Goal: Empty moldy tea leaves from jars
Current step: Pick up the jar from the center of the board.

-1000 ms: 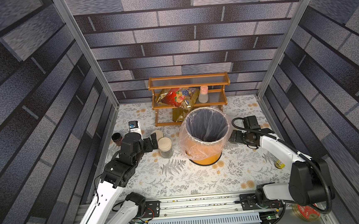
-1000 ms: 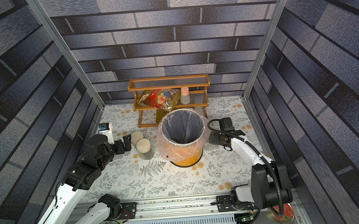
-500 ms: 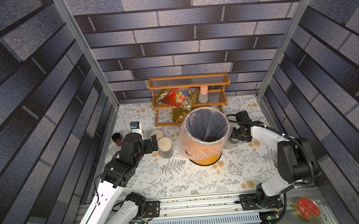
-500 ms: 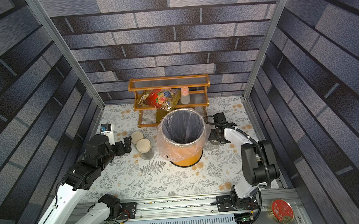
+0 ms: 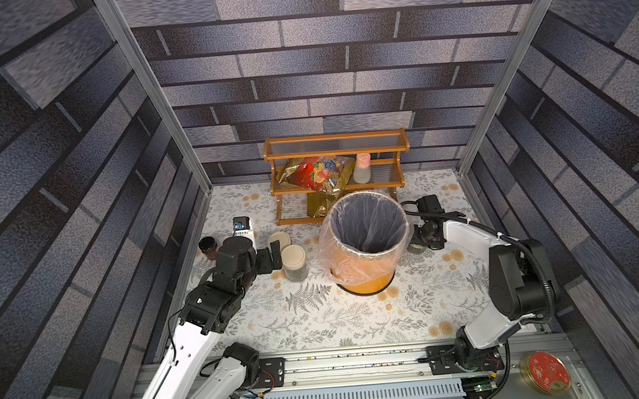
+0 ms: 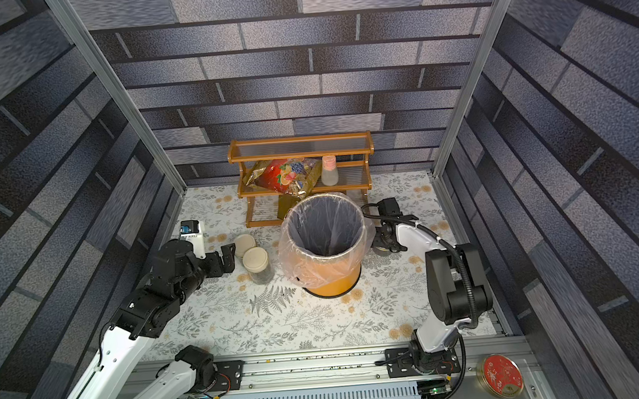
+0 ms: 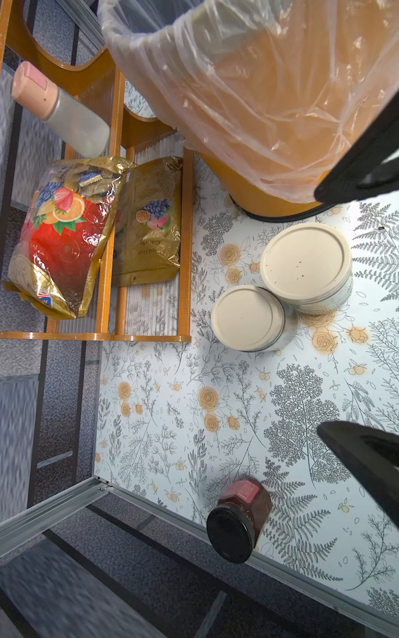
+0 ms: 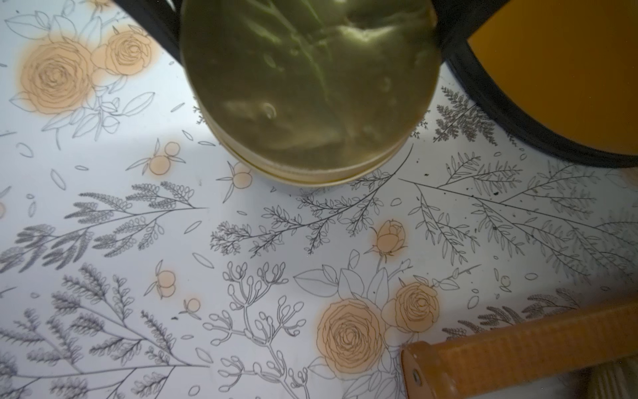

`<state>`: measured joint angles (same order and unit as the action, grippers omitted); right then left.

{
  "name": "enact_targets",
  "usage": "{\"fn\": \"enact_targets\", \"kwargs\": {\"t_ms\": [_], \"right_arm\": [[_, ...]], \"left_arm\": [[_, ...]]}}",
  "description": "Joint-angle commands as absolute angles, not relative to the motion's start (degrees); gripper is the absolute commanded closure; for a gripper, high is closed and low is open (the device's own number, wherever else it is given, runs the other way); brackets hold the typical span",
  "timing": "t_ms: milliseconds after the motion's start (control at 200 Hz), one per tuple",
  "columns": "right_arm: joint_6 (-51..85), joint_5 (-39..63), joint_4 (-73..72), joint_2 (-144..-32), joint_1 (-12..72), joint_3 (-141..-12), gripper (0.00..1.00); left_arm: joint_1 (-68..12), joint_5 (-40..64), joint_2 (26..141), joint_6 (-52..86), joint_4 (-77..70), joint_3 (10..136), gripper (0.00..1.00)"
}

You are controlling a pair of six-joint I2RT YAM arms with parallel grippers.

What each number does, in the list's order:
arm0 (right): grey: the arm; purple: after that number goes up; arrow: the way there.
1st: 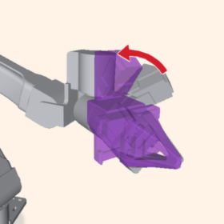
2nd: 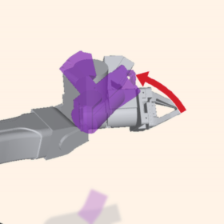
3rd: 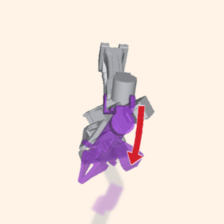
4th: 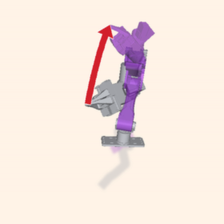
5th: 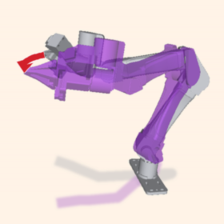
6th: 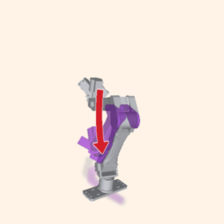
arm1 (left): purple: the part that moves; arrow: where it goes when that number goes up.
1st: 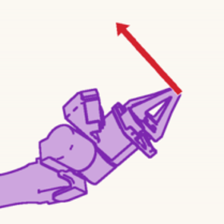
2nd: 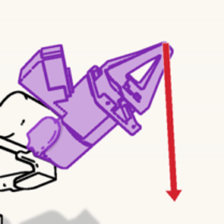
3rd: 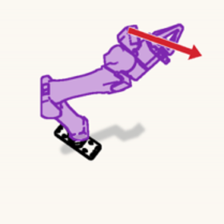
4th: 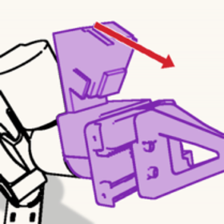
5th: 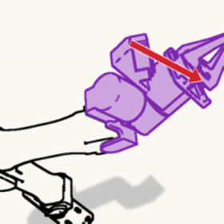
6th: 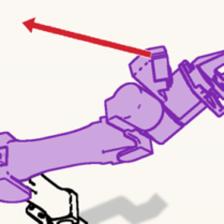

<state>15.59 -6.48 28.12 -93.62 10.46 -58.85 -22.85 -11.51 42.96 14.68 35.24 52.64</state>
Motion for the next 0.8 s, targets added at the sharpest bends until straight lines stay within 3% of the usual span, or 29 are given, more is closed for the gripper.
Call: {"fn": "enact_targets", "kwargs": {"t_ms": [0, 366, 521, 796], "right_arm": [[15.0, -7.8, 32.3, -90.0, 11.1, -60.6, 0.3], [15.0, -8.6, 42.0, -76.5, 10.7, -65.0, 0.31], [14.9, -9.2, 47.0, -71.6, 10.6, -68.9, 0.32], [13.5, -8.6, 57.0, -66.3, 10.6, -80.6, 0.33]], "left_arm": [[-23.0, -9.9, 43.0, 12.0, 34.6, 55.6, 0.0], [-23.0, -4.7, 44.9, 6.9, 27.3, 60.7, 0.0], [-23.3, 3.3, 46.8, 5.3, 22.5, 63.4, 0.0], [-30.9, 10.1, 49.2, -5.0, 15.5, 66.8, 0.0]]}}
